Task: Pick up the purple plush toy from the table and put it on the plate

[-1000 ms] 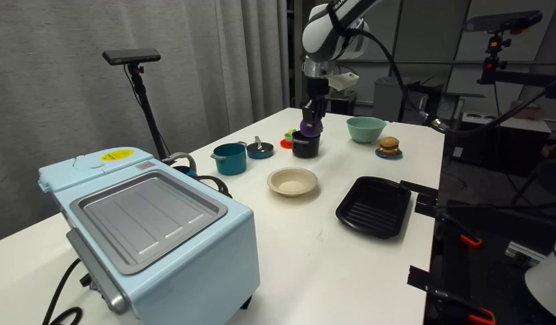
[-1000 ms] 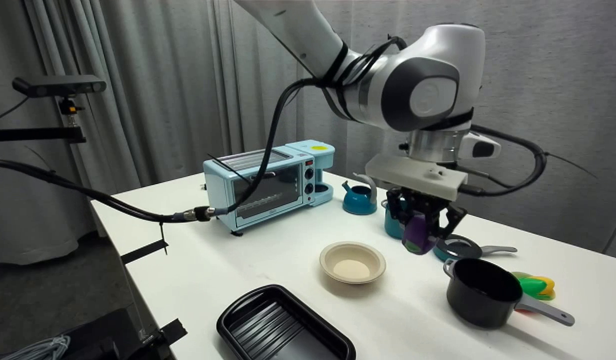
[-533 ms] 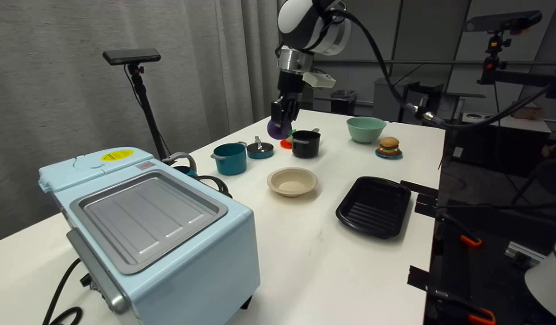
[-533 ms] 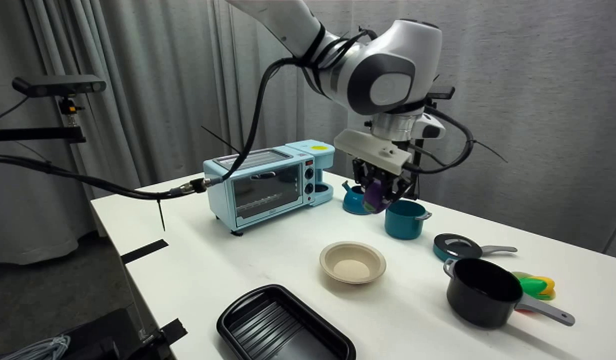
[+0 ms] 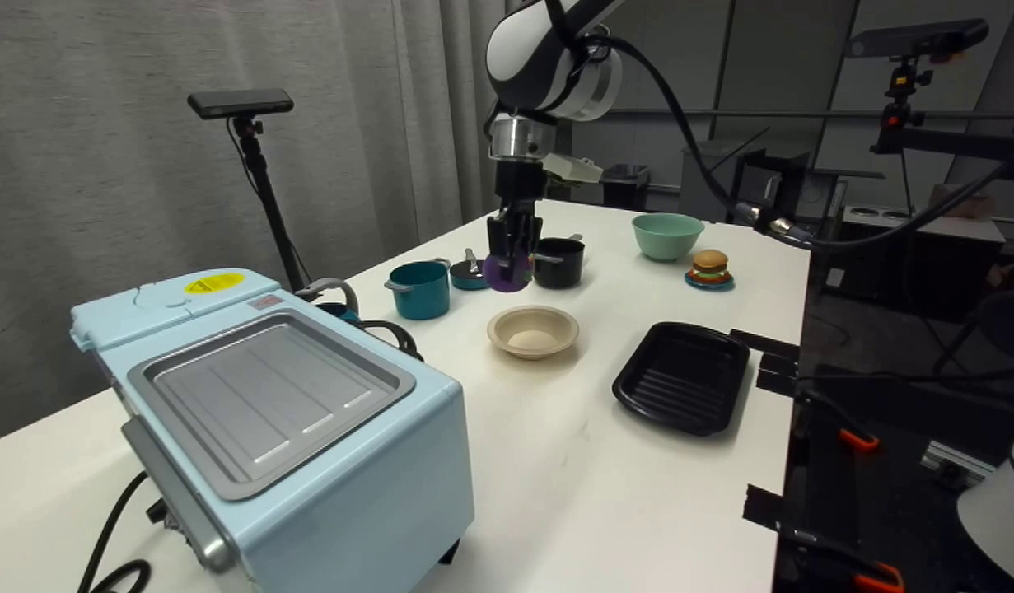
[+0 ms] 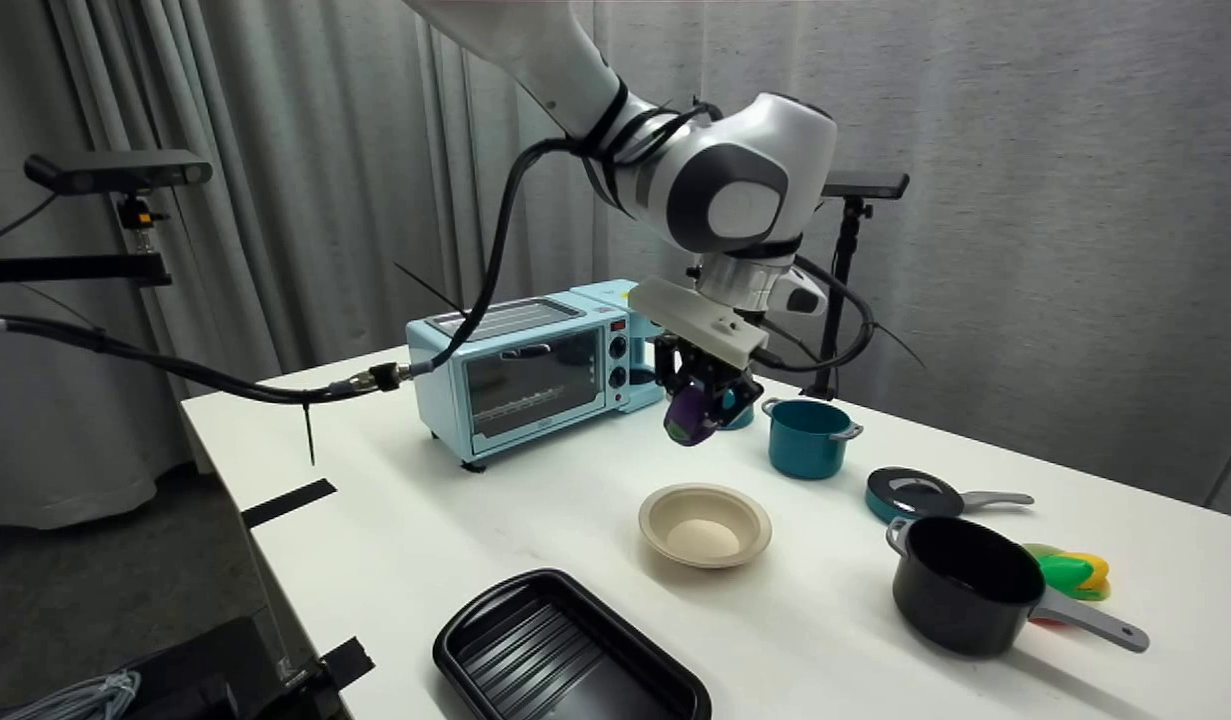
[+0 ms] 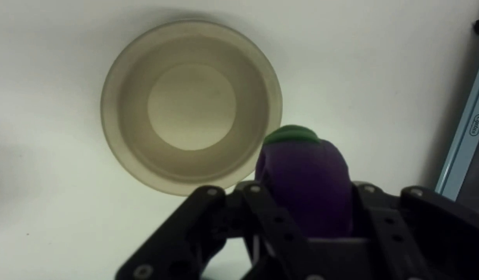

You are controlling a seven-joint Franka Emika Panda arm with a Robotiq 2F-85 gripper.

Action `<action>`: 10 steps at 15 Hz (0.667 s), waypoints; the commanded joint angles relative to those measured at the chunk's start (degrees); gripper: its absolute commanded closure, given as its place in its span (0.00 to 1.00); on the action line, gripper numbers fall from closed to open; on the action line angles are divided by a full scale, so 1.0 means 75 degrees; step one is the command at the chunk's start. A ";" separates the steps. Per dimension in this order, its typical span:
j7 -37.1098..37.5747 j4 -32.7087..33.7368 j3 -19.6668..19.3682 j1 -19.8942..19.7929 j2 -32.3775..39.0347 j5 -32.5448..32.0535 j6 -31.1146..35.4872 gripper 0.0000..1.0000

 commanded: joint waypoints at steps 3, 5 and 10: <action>0.0105 0.0222 -0.0172 0.0129 0.0294 -0.0344 -0.0320 0.93; 0.0141 0.0208 -0.0192 0.0145 0.0352 -0.0484 -0.0416 0.93; 0.0175 0.0215 -0.0180 0.0161 0.0533 -0.0638 -0.0516 0.93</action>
